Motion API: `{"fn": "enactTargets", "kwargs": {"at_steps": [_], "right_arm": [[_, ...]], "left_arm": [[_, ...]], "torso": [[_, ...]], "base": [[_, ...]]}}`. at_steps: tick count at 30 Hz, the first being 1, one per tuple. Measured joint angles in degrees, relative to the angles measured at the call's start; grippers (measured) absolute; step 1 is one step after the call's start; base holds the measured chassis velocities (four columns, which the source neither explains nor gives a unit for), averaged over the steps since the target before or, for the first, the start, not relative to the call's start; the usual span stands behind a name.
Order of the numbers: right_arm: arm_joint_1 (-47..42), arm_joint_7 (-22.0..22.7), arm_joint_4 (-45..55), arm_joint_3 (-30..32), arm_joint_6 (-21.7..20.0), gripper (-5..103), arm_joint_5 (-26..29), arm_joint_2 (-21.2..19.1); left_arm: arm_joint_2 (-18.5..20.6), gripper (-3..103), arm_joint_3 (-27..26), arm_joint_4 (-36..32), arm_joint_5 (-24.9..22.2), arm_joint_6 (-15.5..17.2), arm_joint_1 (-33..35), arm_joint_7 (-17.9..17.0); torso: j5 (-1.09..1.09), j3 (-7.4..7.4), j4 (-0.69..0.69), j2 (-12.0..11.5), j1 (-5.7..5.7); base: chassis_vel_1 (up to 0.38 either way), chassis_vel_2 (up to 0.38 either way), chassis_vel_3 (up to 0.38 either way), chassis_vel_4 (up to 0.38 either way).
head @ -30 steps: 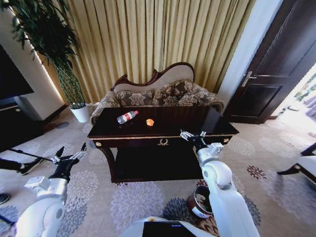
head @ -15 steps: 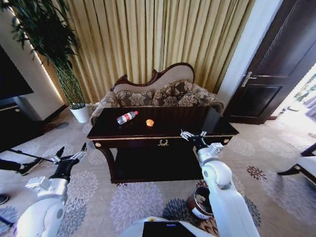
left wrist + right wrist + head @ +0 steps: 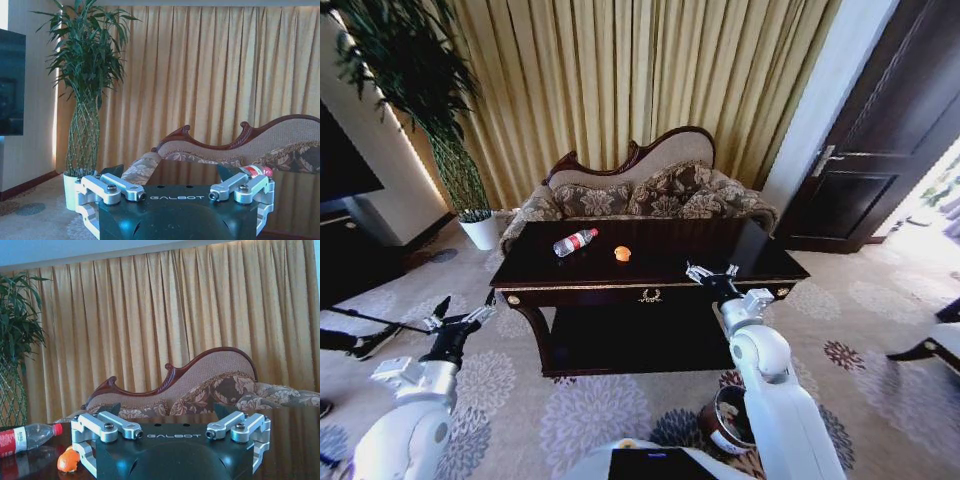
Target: Move to the front of the table and place the trash on the table into the trash bin.
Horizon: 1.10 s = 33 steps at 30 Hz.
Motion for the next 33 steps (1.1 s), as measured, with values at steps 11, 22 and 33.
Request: {"fn": "enactTargets", "kwargs": {"at_steps": [11,22,33], "right_arm": [[-0.3,0.0,0.5,0.3,-0.2,100,0.2,0.0],[-0.7,-0.5,0.9,0.4,-0.2,100,0.2,0.4],[-0.9,-0.5,1.1,0.5,-0.3,100,0.1,0.5]], "left_arm": [[0.0,100,0.0,-0.3,0.0,0.0,0.1,0.0],[-0.3,100,-0.2,-0.3,0.0,-0.1,0.4,0.2],[-0.4,100,-0.2,-0.3,0.0,-0.1,0.4,0.2]], "torso": [[0.0,0.0,0.0,0.0,0.0],[0.0,0.0,0.0,0.0,0.0],[0.0,0.0,0.0,0.0,0.0]], "base": [[-0.046,0.048,0.051,-0.048],[-0.057,0.064,0.06,-0.06],[-0.069,0.075,0.07,-0.066]]}}
